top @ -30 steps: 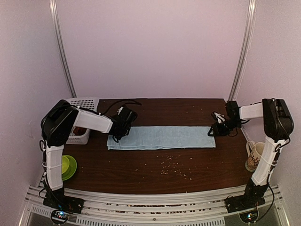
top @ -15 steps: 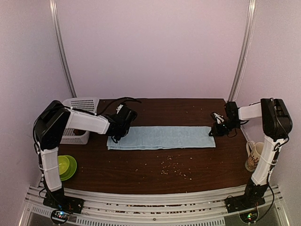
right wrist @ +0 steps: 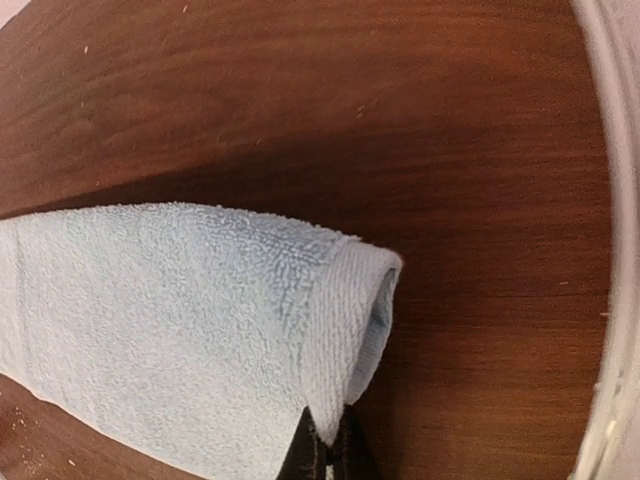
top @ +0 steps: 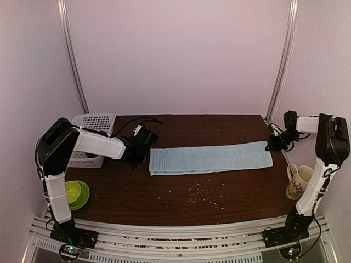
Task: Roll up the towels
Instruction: Pick up the towel from the center of the board, then fold the towel at the center of the board.
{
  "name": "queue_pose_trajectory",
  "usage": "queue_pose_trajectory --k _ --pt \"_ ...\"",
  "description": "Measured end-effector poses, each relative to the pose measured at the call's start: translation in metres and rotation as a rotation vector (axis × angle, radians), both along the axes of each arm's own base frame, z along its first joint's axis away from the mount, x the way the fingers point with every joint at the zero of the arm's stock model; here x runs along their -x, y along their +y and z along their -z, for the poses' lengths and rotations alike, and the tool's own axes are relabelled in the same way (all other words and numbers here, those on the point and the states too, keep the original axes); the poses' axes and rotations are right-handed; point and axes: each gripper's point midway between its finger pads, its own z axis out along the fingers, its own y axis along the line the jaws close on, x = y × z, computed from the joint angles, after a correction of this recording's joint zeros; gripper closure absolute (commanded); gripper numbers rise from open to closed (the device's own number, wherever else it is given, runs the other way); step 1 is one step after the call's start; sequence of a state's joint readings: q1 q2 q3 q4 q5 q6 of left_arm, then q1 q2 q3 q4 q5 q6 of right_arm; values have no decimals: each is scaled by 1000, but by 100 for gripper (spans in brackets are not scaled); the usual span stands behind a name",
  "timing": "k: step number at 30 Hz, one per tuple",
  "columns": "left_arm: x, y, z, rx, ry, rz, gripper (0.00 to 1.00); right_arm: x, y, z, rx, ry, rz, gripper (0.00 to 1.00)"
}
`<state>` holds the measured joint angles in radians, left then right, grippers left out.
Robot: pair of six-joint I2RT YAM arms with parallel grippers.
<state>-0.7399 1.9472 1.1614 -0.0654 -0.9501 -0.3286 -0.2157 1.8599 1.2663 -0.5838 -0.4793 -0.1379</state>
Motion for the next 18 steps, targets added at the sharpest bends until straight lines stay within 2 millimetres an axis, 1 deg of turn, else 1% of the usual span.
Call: queue_pose_trajectory --k 2,4,6,7,8,9,11,13,14,15,16,18 --pt "2 2 4 -6 8 -1 5 -7 -15 -13 17 -33 30 100" --pt "4 4 7 -10 15 -1 5 -12 -17 -25 20 -61 31 100" --pt "5 4 9 -12 19 1 5 -16 -5 -35 5 -84 3 100" --pt "6 4 10 -13 21 1 5 -18 5 -39 -6 -93 -20 100" --pt "6 4 10 -13 22 2 5 -19 17 -43 -19 -100 -47 100" --pt "6 4 11 -12 22 2 5 -18 35 -46 -37 -105 -86 100" --pt "7 4 12 -9 24 2 5 -17 75 -53 -75 -111 -175 100" --pt "8 5 14 -7 27 0 5 -12 119 -61 -115 -116 -275 100" --pt "9 6 16 -6 31 -1 5 -10 136 -65 -131 -120 -312 100" --pt "10 6 17 -5 34 -2 5 -7 160 -71 -154 -119 -360 100" --pt "11 7 17 -4 36 -4 5 -6 176 -76 -170 -128 -395 100" --pt "14 8 20 2 42 -9 5 -5 215 -90 -205 -147 -474 100"
